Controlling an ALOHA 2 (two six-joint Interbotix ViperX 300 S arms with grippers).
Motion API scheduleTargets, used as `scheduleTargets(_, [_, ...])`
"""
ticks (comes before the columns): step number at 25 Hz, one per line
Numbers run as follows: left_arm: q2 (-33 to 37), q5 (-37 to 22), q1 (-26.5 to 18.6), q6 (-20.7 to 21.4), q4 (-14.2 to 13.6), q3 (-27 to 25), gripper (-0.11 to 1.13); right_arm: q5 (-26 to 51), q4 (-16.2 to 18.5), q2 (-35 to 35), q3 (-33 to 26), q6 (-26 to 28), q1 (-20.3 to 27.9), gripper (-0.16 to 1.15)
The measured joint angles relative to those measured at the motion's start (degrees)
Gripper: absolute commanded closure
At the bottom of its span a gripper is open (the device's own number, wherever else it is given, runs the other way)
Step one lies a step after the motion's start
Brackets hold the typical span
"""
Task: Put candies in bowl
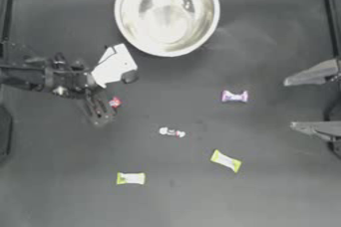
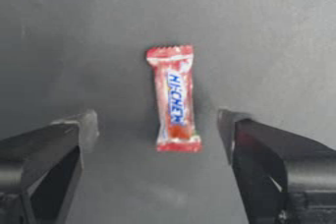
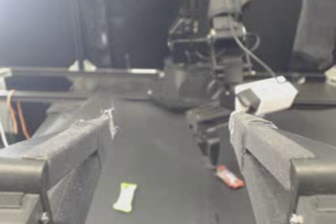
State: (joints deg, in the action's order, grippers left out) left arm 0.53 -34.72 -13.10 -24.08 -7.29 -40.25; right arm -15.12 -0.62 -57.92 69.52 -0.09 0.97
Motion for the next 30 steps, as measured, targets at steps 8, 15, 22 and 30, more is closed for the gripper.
scheduleTargets(8, [-1.85,0.62,0.26,0.00,-0.09,0.09,0.00,-0.09,0.00,0.00,0.00,0.00,0.00,-0.02])
scheduleTargets(15, [-3.34,0.79,0.35,0.00,-0.35,0.97,0.01,-0.09,-0.18,0.00,0.00,0.09,0.00,-0.01])
scheduleTargets(22, [-3.60,0.70,0.53,0.00,-0.35,1.32,0.30,-0.09,-0.18,0.00,0.09,0.09,-0.09,-0.01])
scheduleTargets(30, [-4.39,0.53,1.05,0.00,-0.35,1.49,0.39,-0.09,-0.26,0.00,0.18,0.09,-0.09,-0.02])
